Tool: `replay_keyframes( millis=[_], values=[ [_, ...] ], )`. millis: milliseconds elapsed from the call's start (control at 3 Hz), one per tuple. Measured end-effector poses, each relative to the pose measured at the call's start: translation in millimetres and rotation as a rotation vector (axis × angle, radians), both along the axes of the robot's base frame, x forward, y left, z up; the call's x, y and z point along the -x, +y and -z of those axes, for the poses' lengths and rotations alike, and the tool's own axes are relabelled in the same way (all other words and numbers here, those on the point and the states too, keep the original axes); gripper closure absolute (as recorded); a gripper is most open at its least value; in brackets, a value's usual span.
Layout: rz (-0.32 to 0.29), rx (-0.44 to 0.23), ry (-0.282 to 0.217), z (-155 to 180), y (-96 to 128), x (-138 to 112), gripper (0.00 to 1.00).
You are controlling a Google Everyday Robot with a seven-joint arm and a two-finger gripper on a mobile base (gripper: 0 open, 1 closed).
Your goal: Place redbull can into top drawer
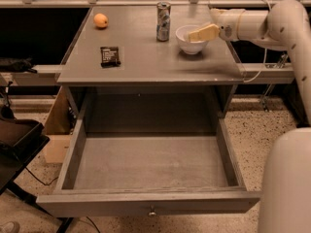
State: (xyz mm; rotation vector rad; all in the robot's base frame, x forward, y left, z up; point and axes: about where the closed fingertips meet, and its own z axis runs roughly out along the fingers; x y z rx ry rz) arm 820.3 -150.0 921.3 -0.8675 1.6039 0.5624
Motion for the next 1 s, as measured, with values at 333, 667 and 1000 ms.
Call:
replay_keyframes(
  millis=[333,667,1000],
  values=[
    [-0.004,-0.052,-0.003,5.7,12.3,-23.8,0.00],
    [-0.006,-0.058,-0.001,3.2,28.5,-39.6,0.00],
    [-0.003,-0.034,0.004,-3.3,46.3,-52.2,0.00]
  ],
)
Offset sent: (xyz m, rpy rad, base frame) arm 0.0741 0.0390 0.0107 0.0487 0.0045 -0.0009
